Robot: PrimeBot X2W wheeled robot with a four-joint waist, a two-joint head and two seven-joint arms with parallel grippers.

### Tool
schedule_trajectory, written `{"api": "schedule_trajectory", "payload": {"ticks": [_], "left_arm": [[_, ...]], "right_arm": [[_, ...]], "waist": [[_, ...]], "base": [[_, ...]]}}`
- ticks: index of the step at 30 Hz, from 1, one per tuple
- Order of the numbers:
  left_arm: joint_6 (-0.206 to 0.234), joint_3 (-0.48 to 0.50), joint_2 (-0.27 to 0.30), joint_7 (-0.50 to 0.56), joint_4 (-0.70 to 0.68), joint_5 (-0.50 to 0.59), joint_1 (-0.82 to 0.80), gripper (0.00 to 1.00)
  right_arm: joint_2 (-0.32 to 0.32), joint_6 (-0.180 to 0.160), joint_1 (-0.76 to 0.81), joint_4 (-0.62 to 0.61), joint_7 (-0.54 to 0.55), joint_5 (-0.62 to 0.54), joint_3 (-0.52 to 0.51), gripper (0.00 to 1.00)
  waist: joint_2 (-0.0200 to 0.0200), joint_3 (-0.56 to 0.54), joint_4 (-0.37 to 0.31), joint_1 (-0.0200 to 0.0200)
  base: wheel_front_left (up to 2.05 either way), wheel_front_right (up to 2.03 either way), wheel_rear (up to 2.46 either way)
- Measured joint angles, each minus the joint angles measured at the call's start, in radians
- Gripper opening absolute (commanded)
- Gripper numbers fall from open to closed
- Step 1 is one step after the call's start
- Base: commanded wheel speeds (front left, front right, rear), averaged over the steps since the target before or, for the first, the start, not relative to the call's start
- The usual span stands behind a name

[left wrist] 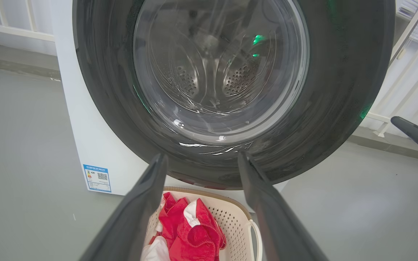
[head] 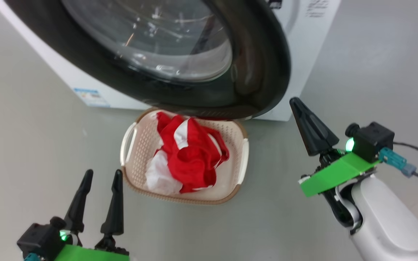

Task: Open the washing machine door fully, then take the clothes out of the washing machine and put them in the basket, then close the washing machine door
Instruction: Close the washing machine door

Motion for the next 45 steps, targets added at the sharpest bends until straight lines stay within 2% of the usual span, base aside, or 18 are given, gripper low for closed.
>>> {"api": "schedule_trajectory", "payload": {"ticks": [8, 22, 32, 45], "left_arm": [[0.0, -0.014, -0.002, 0.0, -0.007, -0.021, -0.021, 1.0], [0.0, -0.036, -0.003, 0.0, -0.025, -0.029, -0.06, 1.0], [0.0, -0.051, -0.004, 0.0, -0.039, -0.033, -0.083, 1.0], [0.0, -0.076, -0.006, 0.0, -0.062, -0.047, -0.128, 1.0]], "right_arm": [[-0.019, 0.0, -0.079, 0.04, 0.0, 0.016, 0.03, 0.0], [-0.028, 0.002, -0.176, 0.061, 0.0, 0.026, 0.034, 0.0], [-0.053, 0.003, -0.243, 0.057, 0.0, 0.027, 0.013, 0.0], [-0.082, 0.003, -0.333, 0.041, 0.0, 0.026, -0.074, 0.0]], "waist": [[0.0, 0.059, 0.048, 0.0], [0.0, 0.127, 0.074, 0.0], [0.0, 0.18, 0.084, 0.0], [0.0, 0.262, 0.119, 0.0]], "base": [[0.0, 0.0, 0.0], [0.0, 0.0, 0.0], [0.0, 0.0, 0.0], [0.0, 0.0, 0.0]]}}
